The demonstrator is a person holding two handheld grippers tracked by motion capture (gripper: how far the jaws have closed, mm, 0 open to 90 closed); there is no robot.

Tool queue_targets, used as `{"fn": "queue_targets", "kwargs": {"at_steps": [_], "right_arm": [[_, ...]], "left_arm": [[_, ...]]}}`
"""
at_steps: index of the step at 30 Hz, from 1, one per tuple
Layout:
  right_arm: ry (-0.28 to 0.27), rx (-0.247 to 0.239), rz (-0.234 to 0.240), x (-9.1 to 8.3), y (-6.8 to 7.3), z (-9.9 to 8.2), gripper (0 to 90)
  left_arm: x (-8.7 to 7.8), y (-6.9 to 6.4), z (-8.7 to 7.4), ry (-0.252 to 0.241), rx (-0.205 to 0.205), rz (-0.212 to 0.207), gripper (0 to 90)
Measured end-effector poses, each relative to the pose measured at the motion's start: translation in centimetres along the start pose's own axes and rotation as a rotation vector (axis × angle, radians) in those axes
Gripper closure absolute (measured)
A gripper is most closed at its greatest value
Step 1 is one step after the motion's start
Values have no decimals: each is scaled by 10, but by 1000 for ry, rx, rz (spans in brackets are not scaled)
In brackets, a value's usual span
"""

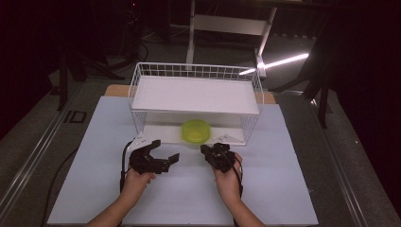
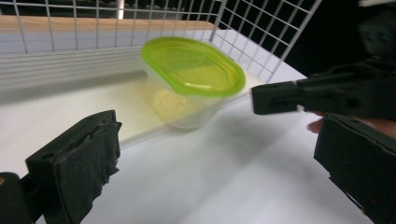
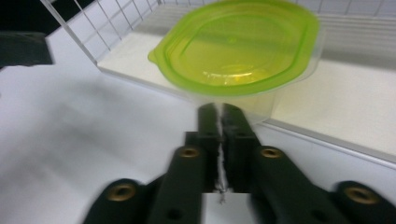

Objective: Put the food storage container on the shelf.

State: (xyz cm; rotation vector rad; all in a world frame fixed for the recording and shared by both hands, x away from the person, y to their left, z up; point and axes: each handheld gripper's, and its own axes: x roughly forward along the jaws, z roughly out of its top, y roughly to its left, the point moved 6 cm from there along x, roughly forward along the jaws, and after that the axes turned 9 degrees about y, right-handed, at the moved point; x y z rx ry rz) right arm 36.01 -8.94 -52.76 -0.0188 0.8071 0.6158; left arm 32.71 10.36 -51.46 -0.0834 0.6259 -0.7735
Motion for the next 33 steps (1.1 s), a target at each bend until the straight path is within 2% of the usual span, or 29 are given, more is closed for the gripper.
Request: {"fn": "queue_targets", "kwargs": {"at_steps": [3, 5, 10, 14, 33], "right_arm": [[12, -12, -4, 7, 3, -1, 897], [21, -3, 0, 11, 4, -1, 897], [31, 10, -9, 22, 2, 1, 898], [33, 19, -12, 27, 1, 3, 899], [31, 40, -32, 51, -5, 23, 898]], "left_arm": [[-3, 1, -9, -5, 7, 5, 11], [-4, 2, -14, -3, 7, 10, 11], [-3, 4, -22, 2, -27, -5, 12], [-4, 3, -23, 4, -6, 1, 12], [-5, 0, -23, -2, 2, -5, 12]]}}
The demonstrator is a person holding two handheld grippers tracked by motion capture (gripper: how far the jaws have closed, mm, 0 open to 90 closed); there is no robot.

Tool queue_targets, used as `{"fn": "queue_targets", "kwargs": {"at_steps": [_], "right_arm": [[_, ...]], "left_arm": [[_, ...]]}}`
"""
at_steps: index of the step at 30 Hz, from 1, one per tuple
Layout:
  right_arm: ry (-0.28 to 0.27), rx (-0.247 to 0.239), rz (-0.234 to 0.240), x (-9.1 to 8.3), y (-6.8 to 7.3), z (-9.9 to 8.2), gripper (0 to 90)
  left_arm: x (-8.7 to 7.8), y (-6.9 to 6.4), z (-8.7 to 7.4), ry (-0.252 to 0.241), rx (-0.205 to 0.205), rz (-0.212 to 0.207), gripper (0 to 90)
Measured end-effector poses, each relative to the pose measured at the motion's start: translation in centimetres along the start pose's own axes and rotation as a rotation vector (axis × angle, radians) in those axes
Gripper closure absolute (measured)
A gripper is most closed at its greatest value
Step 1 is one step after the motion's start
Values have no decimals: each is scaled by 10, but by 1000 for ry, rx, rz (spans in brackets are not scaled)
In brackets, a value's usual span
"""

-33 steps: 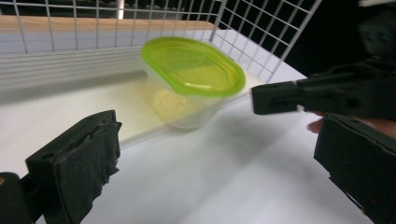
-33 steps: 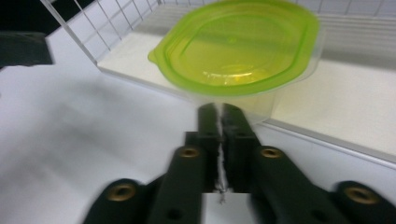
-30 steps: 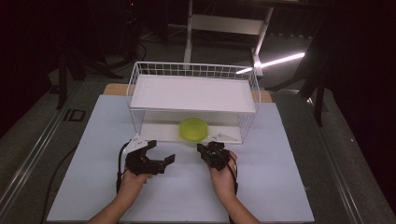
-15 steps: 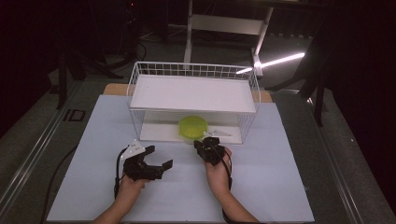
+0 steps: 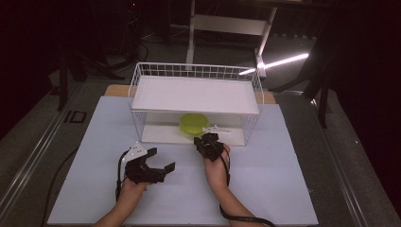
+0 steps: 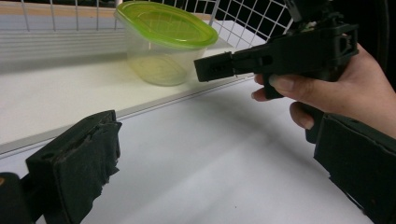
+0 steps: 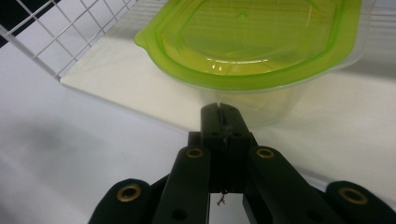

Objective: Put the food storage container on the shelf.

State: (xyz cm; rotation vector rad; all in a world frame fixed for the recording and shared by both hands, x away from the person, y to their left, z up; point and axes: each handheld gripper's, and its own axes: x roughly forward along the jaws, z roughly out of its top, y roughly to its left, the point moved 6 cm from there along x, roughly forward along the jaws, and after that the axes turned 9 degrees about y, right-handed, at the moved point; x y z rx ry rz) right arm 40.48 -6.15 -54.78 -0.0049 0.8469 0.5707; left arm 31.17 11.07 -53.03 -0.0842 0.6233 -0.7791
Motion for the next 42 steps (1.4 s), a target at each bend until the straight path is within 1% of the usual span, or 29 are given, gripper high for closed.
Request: {"fn": "queue_targets", "kwargs": {"at_steps": [1, 5, 9, 12, 15, 18, 19, 20, 24, 26, 28, 29, 30, 31, 32, 33, 34, 35, 36, 37, 38, 39, 41, 42], "right_arm": [[-1, 4, 1, 1, 0, 1, 897], [4, 7, -17, 7, -1, 7, 895], [9, 11, -19, 9, -3, 9, 887], [15, 14, -6, 5, -2, 6, 883], [17, -9, 10, -2, 2, 1, 870], [10, -23, 29, -12, 6, -4, 843], [6, -23, 40, -16, 8, -5, 822], [0, -33, 44, -20, 9, -6, 791], [-26, -61, 64, -37, 14, -8, 621], [-45, -63, 79, -45, 15, -8, 550], [-63, -71, 90, -53, 15, -9, 480], [-69, -75, 95, -57, 15, -9, 461], [-69, -75, 95, -57, 15, -9, 461], [-77, -74, 103, -60, 15, -9, 430], [-92, -78, 118, -67, 15, -11, 355], [-92, -78, 118, -67, 15, -11, 355], [-112, -89, 133, -75, 15, -12, 281], [-123, -102, 138, -79, 15, -13, 266], [-127, -110, 133, -82, 15, -14, 264], [-132, -113, 136, -85, 14, -15, 248], [-140, -116, 154, -88, 15, -16, 206], [-145, -124, 157, -90, 16, -17, 192], [-151, -143, 143, -95, 16, -19, 190], [-150, -152, 146, -98, 16, -21, 176]], "left_arm": [[0, 0, 0, -1, -1, 2, 12], [0, 0, 0, -1, 3, 2, 12], [1, -1, 0, 3, 12, -4, 12], [1, -3, 0, 3, 18, -3, 12], [1, -4, 1, -1, 22, -15, 11], [1, -8, 3, -1, 43, -25, 12], [0, -10, 4, 0, 56, -27, 12], [0, -11, 6, -4, 66, -29, 11], [-4, -18, 13, -15, 91, -43, 12], [-6, -21, 15, -9, 107, -39, 12], [-8, -22, 17, -11, 110, -45, 12], [-10, -22, 18, -14, 108, -42, 12], [-10, -22, 18, -14, 108, -42, 12], [-13, -21, 19, -22, 98, -47, 12], [-16, -21, 20, -26, 93, -49, 12], [-16, -21, 20, -26, 93, -49, 12], [-18, -21, 20, -23, 97, -49, 12], [-19, -21, 21, -24, 99, -47, 12], [-20, -22, 21, -22, 102, -48, 12], [-21, -23, 21, -20, 103, -54, 12], [-22, -24, 20, -18, 109, -53, 12], [-24, -25, 20, -14, 111, -54, 12], [-27, -27, 18, -10, 118, -60, 12], [-28, -27, 18, -8, 120, -61, 12]]}}
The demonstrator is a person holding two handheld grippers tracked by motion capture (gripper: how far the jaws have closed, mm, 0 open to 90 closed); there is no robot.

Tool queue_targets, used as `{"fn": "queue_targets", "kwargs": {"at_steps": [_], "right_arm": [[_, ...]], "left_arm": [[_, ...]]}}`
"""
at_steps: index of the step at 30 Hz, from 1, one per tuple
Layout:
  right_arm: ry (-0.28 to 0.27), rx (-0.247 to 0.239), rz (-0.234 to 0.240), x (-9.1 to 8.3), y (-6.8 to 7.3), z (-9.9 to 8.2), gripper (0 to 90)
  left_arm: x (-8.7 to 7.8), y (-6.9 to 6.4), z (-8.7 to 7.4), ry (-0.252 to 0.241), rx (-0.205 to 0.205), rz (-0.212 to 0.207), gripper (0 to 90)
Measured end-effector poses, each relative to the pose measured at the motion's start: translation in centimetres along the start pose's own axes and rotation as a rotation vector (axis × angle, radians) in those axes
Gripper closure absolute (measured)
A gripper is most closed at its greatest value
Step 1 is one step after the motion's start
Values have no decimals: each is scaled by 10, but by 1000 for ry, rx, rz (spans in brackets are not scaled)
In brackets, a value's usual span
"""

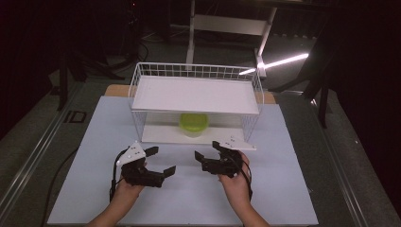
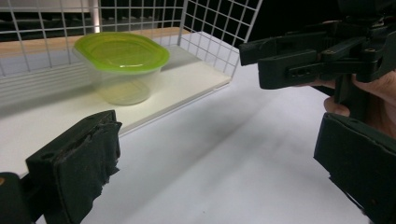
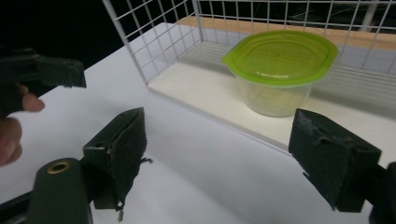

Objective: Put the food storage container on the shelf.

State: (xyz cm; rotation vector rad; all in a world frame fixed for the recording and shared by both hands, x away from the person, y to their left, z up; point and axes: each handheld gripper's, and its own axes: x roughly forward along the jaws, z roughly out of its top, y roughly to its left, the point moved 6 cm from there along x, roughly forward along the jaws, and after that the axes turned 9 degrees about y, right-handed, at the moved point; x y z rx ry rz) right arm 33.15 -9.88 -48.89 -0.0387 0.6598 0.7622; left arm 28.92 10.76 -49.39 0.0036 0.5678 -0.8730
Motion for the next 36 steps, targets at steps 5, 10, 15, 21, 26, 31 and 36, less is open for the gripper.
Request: {"fn": "queue_targets", "kwargs": {"at_steps": [5, 10, 15, 21, 26, 31, 36], "right_arm": [[7, -24, 5, -10, 1, -6, 159], [3, -29, 8, -23, -2, -16, 160], [10, -23, -1, -34, -8, -28, 160], [21, -40, -9, -48, -13, -40, 160], [23, -33, -13, -58, -19, -51, 160], [18, -30, -31, -68, -24, -57, 160], [12, -29, -34, -77, -27, -62, 160]], "left_arm": [[-7, 0, -3, 3, 0, -3, 12], [-15, 3, -8, 10, 3, 7, 12], [-25, 5, -15, 15, 0, 14, 12], [-34, 8, -22, 17, -5, 22, 12], [-39, 11, -30, 28, -14, 33, 12], [-46, 14, -38, 37, -18, 42, 12], [-52, 16, -45, 43, -15, 50, 12]]}}
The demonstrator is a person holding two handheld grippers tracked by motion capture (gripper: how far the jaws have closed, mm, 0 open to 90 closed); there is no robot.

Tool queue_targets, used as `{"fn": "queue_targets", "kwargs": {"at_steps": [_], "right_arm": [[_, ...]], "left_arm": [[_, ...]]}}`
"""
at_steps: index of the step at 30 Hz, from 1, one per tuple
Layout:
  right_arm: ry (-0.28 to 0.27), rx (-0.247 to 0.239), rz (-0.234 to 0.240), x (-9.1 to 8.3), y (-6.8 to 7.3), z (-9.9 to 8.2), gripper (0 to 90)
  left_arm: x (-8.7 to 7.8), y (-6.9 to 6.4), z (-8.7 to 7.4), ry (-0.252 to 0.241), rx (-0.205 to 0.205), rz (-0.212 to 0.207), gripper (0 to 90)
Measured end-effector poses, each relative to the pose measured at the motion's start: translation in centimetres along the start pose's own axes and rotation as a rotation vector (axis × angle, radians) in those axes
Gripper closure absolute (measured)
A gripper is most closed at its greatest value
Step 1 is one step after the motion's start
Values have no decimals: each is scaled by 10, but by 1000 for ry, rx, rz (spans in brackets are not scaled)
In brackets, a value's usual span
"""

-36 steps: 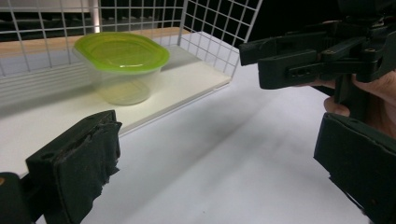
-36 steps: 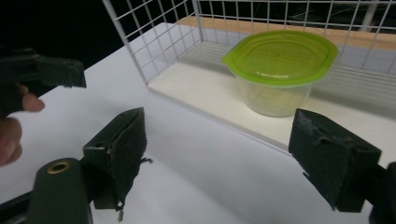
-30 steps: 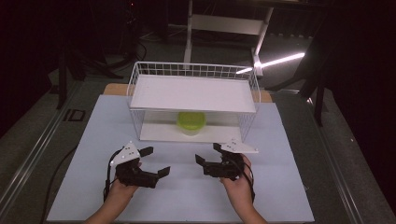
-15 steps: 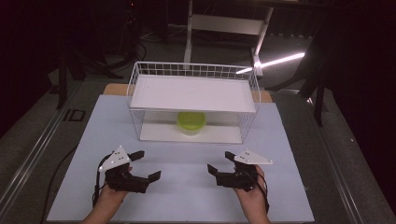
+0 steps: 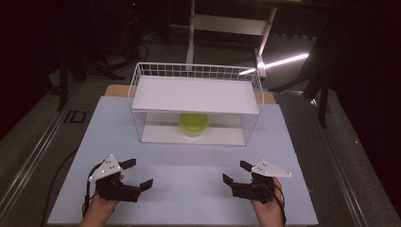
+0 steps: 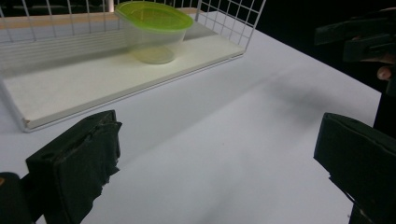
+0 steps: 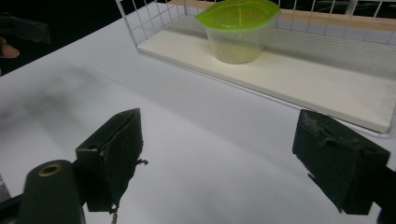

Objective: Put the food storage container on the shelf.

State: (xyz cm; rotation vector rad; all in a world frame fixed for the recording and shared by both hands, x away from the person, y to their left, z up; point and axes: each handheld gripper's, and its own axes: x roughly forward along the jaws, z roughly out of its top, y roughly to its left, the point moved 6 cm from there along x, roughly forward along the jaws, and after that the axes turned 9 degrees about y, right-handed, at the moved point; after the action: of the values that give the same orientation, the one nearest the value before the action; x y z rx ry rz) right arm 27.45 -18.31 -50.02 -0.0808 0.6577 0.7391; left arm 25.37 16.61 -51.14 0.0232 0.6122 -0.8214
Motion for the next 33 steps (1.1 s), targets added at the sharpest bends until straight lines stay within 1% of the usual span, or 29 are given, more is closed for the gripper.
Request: {"fn": "queue_targets", "kwargs": {"at_steps": [3, 4, 6, 8, 11, 13, 15, 16, 18, 23, 25, 26, 28, 31, 33], "right_arm": [[4, -3, -6, -3, -1, -5, 159], [1, -4, -2, -5, -1, -7, 159], [-5, -7, -9, -6, -3, -9, 159], [-7, -10, -8, -7, -4, -13, 159], [10, -17, -20, -5, -8, -20, 159], [19, -22, -28, -5, -10, -23, 159], [17, -26, -33, -5, -12, -25, 160], [19, -28, -35, -5, -13, -26, 160], [21, -32, -45, -5, -14, -27, 160], [33, -30, -46, 0, -18, -30, 159], [44, -29, -55, 3, -20, -31, 159], [46, -26, -51, 3, -21, -32, 159], [54, -26, -57, 5, -23, -33, 159], [52, -18, -51, 6, -23, -33, 159], [57, -25, -54, 6, -23, -33, 159]], "left_arm": [[-2, 3, -4, -1, 1, -1, 12], [-3, 3, -5, -3, 1, -4, 12], [-4, 5, -7, -4, 1, -8, 12], [-4, 6, -8, -14, 1, -7, 12], [-3, 7, -11, -14, -6, -8, 12], [-3, 7, -12, -15, -4, -1, 12], [-4, 7, -13, -25, -1, 3, 12], [-5, 7, -13, -33, -8, 0, 12], [-4, 8, -14, -30, -17, 8, 12], [-3, 12, -16, -27, -22, 29, 12], [-4, 12, -17, -29, -25, 27, 12], [-4, 11, -17, -31, -27, 24, 12], [-4, 10, -17, -30, -20, 27, 12], [-3, 9, -17, -25, -14, 24, 12], [-2, 8, -18, -21, -10, 19, 12]]}}
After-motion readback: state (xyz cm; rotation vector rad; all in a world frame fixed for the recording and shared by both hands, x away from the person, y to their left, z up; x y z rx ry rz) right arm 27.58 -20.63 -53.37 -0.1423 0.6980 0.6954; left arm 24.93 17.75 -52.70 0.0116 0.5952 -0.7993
